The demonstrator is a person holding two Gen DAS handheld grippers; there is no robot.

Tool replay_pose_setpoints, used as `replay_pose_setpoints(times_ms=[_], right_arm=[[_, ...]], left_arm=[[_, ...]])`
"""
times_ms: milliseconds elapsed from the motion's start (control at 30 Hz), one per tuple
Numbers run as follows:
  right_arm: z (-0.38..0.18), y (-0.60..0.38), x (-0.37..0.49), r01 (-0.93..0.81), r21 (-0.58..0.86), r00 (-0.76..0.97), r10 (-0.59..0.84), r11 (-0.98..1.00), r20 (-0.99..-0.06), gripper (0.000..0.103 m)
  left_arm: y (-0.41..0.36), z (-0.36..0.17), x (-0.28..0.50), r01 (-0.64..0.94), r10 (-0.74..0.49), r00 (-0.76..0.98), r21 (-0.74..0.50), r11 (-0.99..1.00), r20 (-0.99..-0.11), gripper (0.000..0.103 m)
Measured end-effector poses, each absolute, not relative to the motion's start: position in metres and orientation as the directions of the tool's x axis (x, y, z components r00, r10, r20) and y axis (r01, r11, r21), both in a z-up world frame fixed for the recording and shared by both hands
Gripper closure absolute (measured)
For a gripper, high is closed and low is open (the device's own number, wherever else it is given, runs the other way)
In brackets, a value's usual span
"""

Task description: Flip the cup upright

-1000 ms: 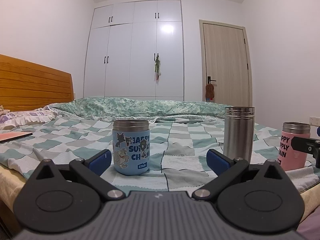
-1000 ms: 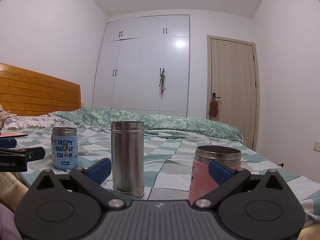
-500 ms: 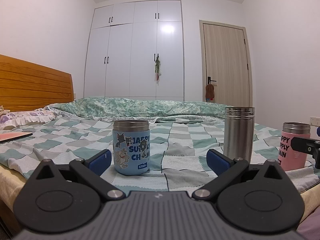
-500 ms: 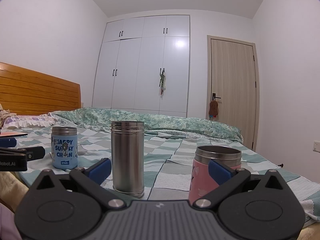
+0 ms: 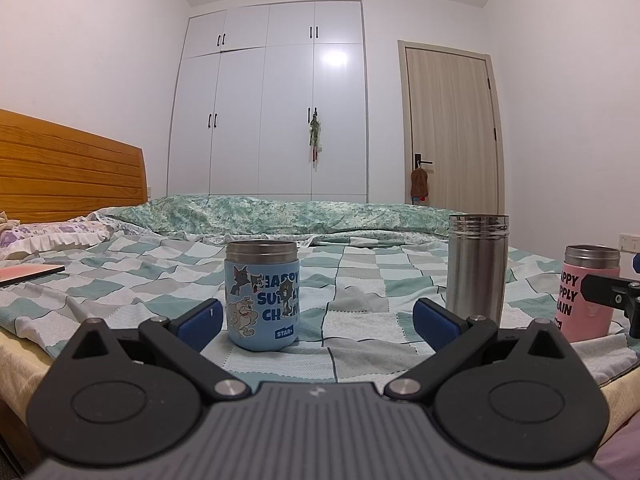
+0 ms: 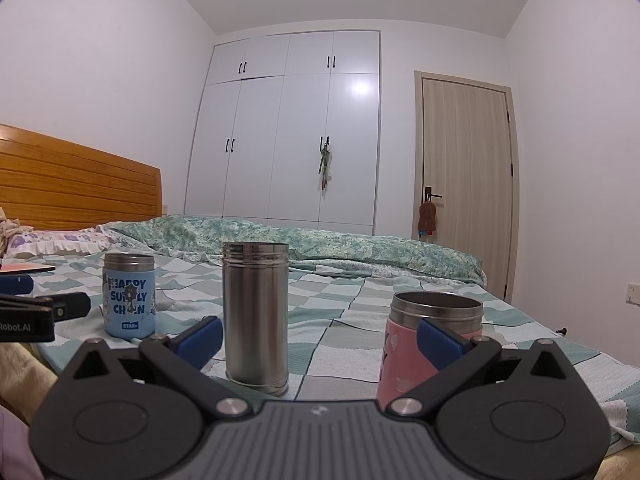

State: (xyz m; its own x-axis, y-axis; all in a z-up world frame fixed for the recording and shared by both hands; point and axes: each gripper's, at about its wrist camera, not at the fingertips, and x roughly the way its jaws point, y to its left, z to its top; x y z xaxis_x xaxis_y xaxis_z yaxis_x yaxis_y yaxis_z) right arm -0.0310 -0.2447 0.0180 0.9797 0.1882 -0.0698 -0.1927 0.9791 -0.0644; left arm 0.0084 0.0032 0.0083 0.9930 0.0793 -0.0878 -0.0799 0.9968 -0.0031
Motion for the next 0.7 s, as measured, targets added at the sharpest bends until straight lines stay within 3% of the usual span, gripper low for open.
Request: replay_pose_setpoints(times_ms=[700], right_arm=[[0.0177, -0.2444, -0.0308, -0.193, -0.066, 0.980, 0.188, 0.979, -0.070, 0.000]], left_arm=[[0.0032, 0.0099, 0.0078, -0.079, 0.079, 0.994, -0.006, 0.997, -0.080, 0.000]])
